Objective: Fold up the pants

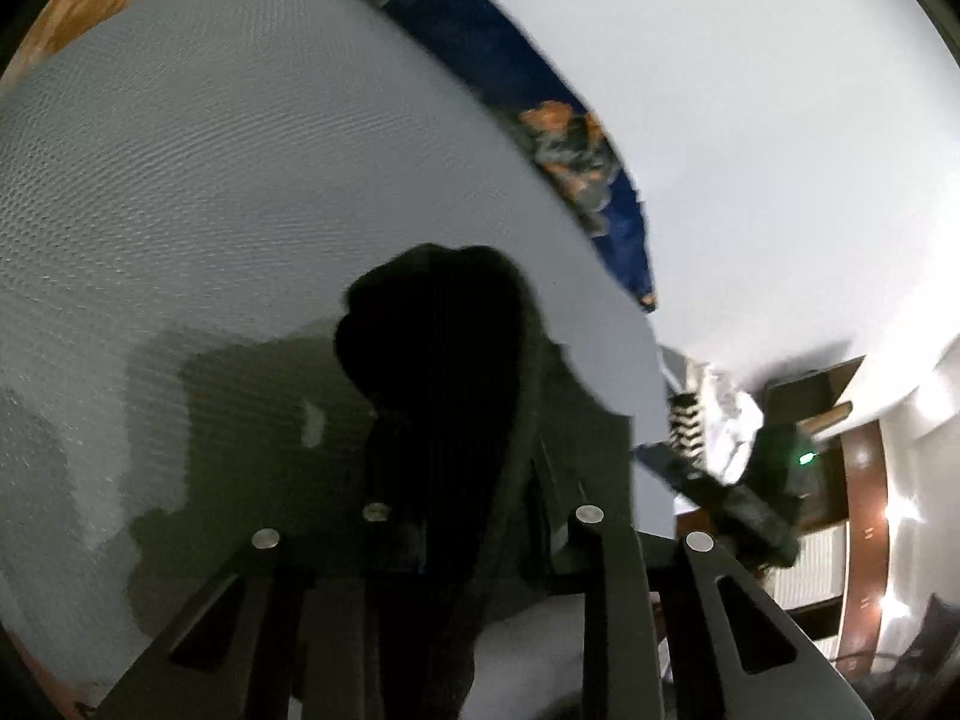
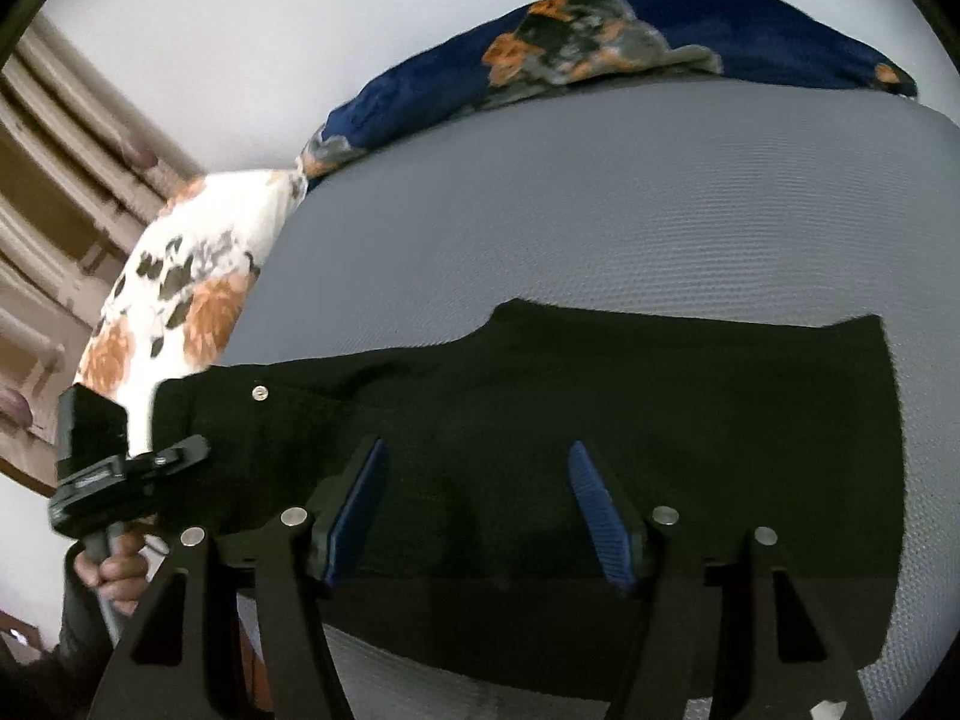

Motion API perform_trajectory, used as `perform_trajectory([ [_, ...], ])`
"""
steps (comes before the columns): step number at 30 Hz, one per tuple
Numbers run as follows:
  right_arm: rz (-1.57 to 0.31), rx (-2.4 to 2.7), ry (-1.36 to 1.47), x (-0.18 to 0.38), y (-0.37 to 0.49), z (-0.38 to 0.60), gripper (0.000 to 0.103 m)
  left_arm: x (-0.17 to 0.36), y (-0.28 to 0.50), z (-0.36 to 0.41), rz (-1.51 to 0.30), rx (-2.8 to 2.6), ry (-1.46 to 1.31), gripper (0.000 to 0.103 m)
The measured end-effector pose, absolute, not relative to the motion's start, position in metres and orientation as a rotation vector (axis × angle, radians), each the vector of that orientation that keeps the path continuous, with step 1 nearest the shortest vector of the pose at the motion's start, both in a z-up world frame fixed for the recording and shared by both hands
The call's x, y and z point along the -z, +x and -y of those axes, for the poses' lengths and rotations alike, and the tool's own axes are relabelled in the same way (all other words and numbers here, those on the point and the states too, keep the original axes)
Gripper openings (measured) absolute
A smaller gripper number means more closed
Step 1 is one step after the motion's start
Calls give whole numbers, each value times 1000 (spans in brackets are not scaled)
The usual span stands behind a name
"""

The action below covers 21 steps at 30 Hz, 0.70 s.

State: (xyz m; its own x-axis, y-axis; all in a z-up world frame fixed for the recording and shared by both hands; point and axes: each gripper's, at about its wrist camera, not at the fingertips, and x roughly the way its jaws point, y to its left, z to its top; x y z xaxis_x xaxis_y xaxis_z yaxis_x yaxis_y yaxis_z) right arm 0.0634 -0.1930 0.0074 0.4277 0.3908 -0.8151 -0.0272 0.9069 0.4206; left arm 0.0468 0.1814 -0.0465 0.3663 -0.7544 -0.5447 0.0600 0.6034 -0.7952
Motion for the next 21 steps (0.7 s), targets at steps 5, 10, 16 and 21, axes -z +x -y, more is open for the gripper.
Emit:
perform_trajectory([
  [5,-1057,-233,395,-15,50,226,61,16,46,-133,-1073,605,-801,24],
  [10,-994,-187,409,-24,32,267,62,-7,52,-73,-1047,641,-765,22],
  [16,-952,-116,474,-21,10,320,64,-5,60,1,-1079,654,-716,22],
  [21,-955,-62,501,-8,-3,350,64,0,71,57,-1097,663,-643,22],
])
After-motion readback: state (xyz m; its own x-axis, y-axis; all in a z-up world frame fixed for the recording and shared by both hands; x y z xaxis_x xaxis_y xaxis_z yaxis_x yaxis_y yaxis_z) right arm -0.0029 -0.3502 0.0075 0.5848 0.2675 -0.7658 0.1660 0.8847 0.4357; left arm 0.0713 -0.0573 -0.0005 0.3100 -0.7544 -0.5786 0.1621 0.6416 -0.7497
